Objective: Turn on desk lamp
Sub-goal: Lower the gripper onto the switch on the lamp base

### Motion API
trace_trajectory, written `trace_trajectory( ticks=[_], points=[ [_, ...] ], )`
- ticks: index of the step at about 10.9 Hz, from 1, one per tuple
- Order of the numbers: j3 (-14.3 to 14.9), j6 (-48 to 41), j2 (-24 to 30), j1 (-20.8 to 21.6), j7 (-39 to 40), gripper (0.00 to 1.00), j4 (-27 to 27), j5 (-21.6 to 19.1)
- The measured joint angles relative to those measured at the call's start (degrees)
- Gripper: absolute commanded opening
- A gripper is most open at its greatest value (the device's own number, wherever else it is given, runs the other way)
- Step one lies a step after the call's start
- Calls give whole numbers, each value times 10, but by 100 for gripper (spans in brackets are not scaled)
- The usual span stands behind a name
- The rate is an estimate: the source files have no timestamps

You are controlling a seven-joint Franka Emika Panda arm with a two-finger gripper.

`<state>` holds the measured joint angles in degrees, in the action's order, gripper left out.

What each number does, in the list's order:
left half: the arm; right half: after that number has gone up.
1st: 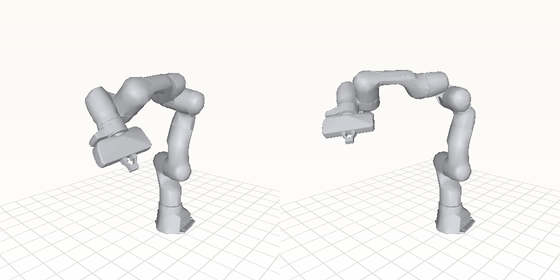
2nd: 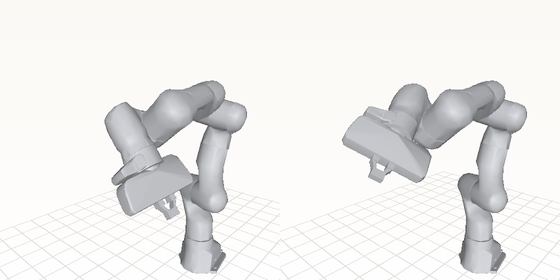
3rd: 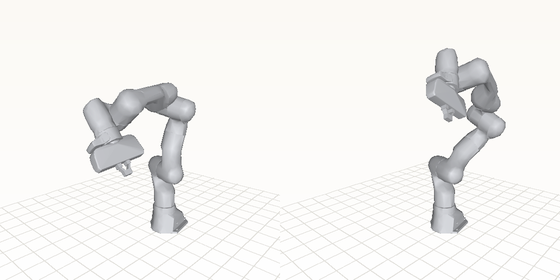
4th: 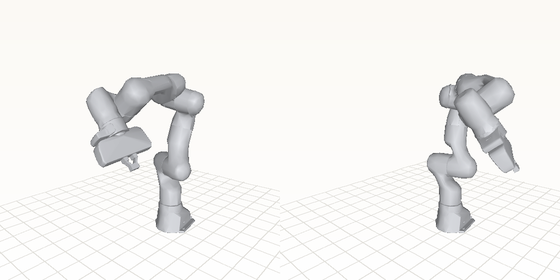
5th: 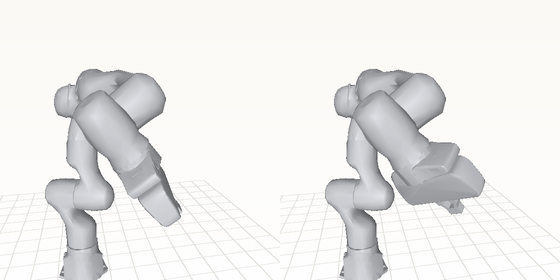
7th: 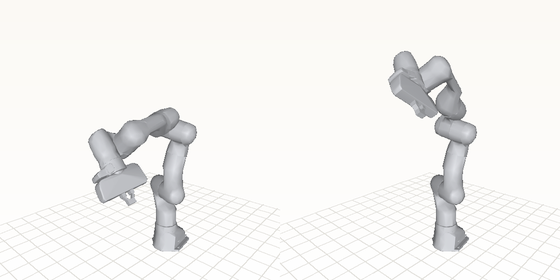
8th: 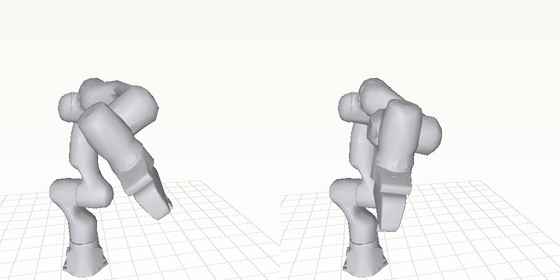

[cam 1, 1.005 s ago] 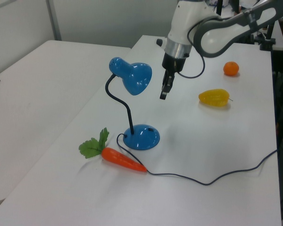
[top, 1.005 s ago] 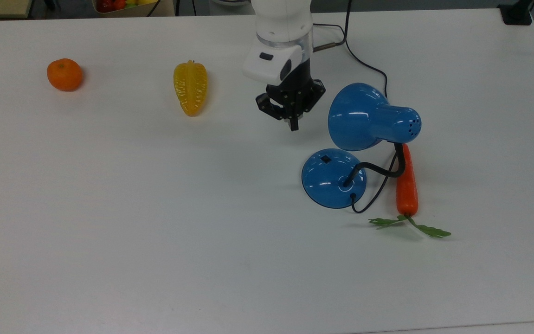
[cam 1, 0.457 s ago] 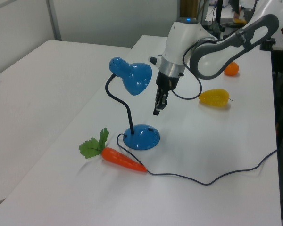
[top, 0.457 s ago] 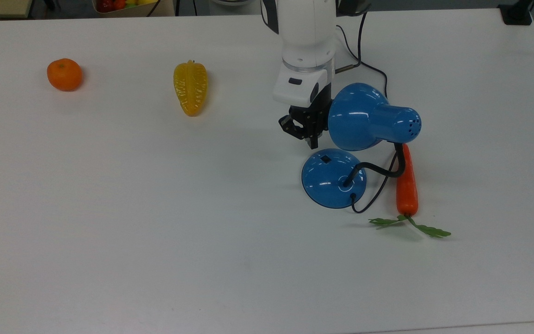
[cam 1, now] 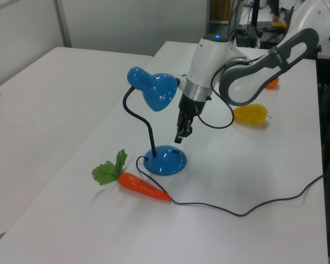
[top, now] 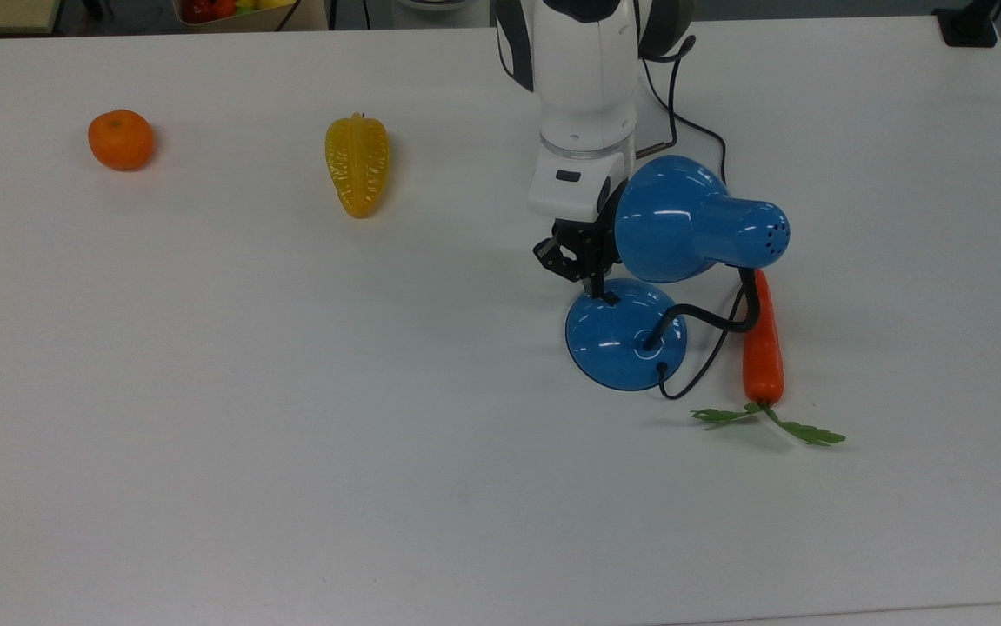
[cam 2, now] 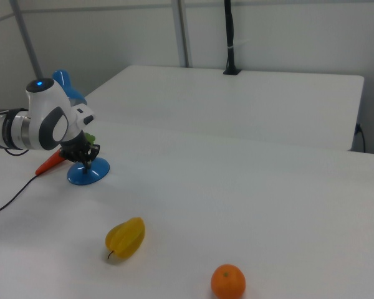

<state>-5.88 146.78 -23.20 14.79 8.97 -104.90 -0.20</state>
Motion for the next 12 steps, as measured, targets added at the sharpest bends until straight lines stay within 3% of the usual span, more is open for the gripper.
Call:
trace_trajectory(
  ticks=[12],
  points=[
    [-15,24,-18,0,7,0,0,3]
  ],
)
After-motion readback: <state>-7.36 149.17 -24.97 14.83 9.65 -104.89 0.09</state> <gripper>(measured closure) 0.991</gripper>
